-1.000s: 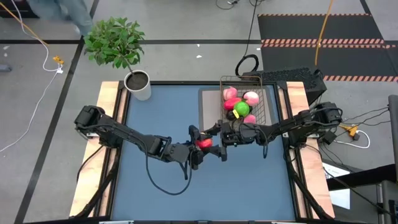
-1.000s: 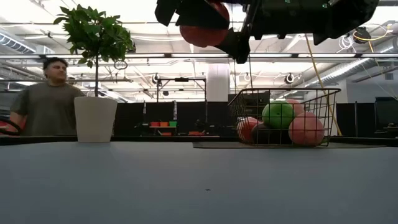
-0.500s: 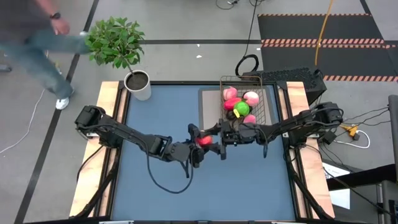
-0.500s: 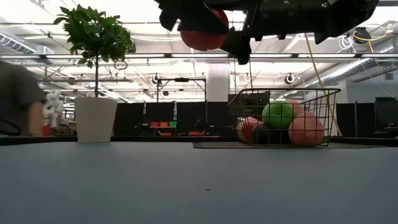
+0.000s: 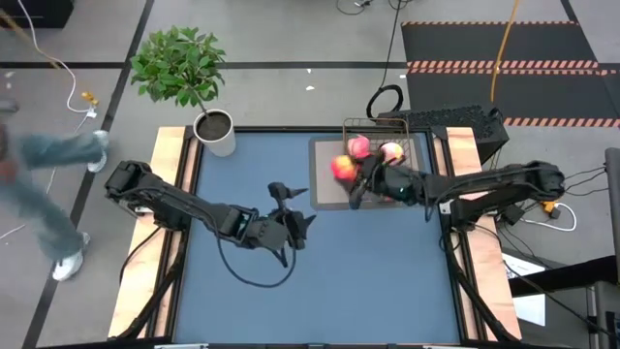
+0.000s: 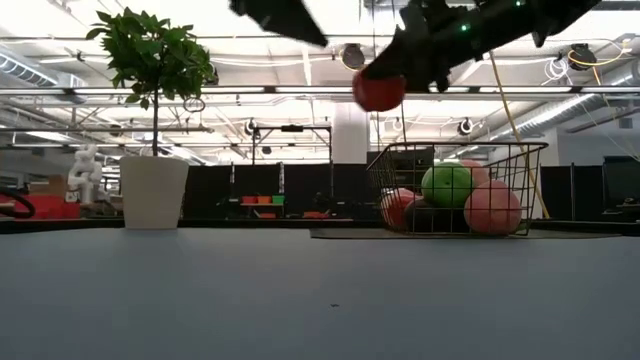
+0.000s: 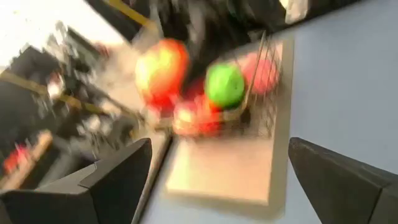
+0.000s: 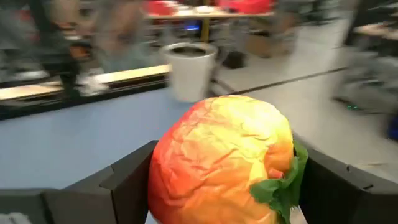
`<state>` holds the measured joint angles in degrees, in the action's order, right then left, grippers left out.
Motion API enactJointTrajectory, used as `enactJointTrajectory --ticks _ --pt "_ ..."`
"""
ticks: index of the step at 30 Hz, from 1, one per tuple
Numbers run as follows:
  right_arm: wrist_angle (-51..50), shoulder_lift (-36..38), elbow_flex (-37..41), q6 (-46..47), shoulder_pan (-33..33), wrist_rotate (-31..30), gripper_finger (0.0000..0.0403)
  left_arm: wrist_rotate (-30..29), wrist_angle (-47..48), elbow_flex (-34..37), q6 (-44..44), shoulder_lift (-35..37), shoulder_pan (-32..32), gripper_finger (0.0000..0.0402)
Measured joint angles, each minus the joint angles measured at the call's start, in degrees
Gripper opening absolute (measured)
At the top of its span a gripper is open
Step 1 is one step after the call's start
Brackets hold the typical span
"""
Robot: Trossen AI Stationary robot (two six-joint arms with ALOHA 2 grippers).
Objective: Build produce basket
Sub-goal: Put the orange tomato into the gold wire basket, then return to Home Position
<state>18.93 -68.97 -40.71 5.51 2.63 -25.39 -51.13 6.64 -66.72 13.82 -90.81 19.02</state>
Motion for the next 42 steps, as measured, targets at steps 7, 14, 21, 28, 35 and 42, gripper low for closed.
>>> enactJointTrajectory --ticks 7,14,21,28,35,42 --pt "-12.64 2.77 -0.04 -2.14 14.27 -2.7 0.0303 0.05 12.37 0.12 -18.93 2.13 -2.51 0.0376" --pt "-8.34 -5.59 -0.06 -3.4 25.63 7.49 0.0316 0.16 19.46 0.11 -26.16 2.06 -5.66 0.0376" --pt "-8.38 -9.53 -0.04 -2.71 30.48 7.68 0.0331 5.46 24.43 0.11 -32.66 2.04 -8.62 0.0376" --pt "-10.01 -7.2 -0.04 -2.57 31.14 7.72 0.0364 6.56 28.33 0.11 -38.65 2.04 -10.99 0.0376" --pt "-12.86 -0.55 -0.04 -1.17 30.65 12.41 0.0382 6.22 29.89 0.11 -40.04 2.04 -10.67 0.0376" --pt "-16.98 0.68 -0.04 -0.28 30.63 15.31 0.0392 4.74 30.09 0.11 -40.07 2.5 -10.64 0.0376"
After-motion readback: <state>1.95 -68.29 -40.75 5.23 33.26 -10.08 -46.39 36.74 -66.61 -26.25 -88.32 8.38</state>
